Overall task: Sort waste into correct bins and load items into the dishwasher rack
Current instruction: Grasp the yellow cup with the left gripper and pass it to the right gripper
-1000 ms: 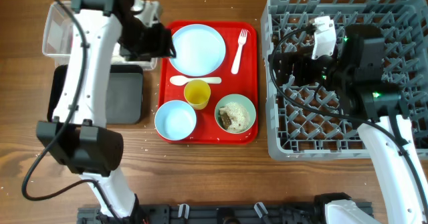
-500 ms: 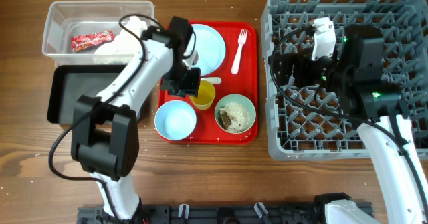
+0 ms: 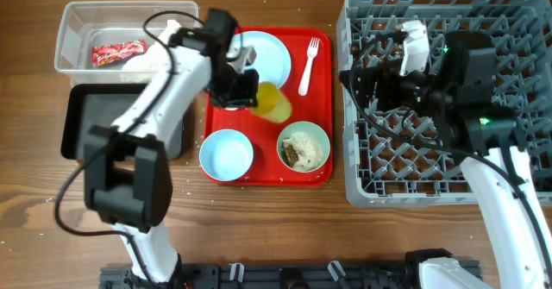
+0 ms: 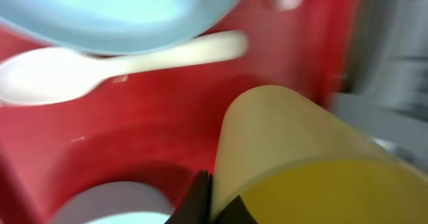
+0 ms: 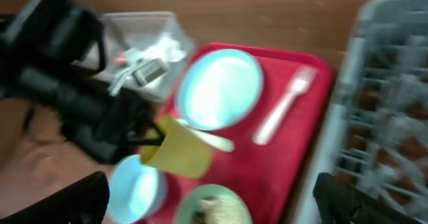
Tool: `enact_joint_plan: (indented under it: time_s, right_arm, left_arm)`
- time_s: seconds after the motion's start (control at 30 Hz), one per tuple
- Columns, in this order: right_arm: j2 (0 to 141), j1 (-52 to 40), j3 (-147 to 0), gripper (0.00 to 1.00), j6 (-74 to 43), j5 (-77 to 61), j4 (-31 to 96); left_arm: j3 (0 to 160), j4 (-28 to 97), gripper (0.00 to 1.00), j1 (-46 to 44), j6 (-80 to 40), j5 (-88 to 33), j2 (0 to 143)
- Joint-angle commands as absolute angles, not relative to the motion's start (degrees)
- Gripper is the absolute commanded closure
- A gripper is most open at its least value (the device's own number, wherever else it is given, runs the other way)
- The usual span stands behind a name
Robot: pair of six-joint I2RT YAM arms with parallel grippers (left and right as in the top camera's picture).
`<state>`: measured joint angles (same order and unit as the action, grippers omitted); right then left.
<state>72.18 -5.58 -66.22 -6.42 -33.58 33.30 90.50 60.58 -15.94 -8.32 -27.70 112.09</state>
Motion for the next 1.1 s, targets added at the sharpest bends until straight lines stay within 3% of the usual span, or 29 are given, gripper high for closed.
enact_joint_plan:
  time_s: [0.0,0.17,0.4,0.7,0.73,0.8,0.93,1.0,1.07]
  right_arm:
    - [78.17,-5.67,-66.94,0.0,-7.44,-49.95,29.91]
    - [87.72,-5.67,-66.94,0.01,-7.55,-74.15,15.64]
    - [90.5,-11.11,-66.94,0.01,-9.32,-71.33,7.94]
    - [90.54,-14.72,-66.96,0.34,-15.31,-70.32,-1.96]
    - [90.54,-14.72,-66.96,0.41,-15.84,-70.32,-2.39]
    - [90.52,-14.61,-66.96,0.46,-16.69,-70.19,-2.83]
    - [89.36,-10.92,-66.96,0.45,-18.61,-62.72,2.7]
    - [87.07,-8.36,-66.96,0.45,-16.58,-54.33,11.05]
    - [82.81,-6.7,-67.02,0.45,-15.14,-43.64,19.79]
  left_arm:
    - [91.9,61.39,0.96,-10.68,-1.67,-59.24,108.75]
    - [91.9,63.26,0.96,-7.2,-0.16,-75.66,108.75]
    - [91.9,63.05,0.96,-7.38,-0.23,-82.52,108.75]
    - [91.9,63.48,0.96,-7.4,-0.23,-82.48,108.75]
    - [91.9,63.48,0.92,-7.4,-0.23,-82.46,108.75]
    - [91.9,63.46,0.59,-7.38,-0.21,-82.43,108.75]
    - [91.9,57.17,0.4,-6.96,-0.3,-82.43,108.75]
    - [91.9,52.6,0.36,-6.28,-0.43,-81.3,108.75]
    - [91.9,48.53,0.24,-5.26,-0.43,-72.49,108.75]
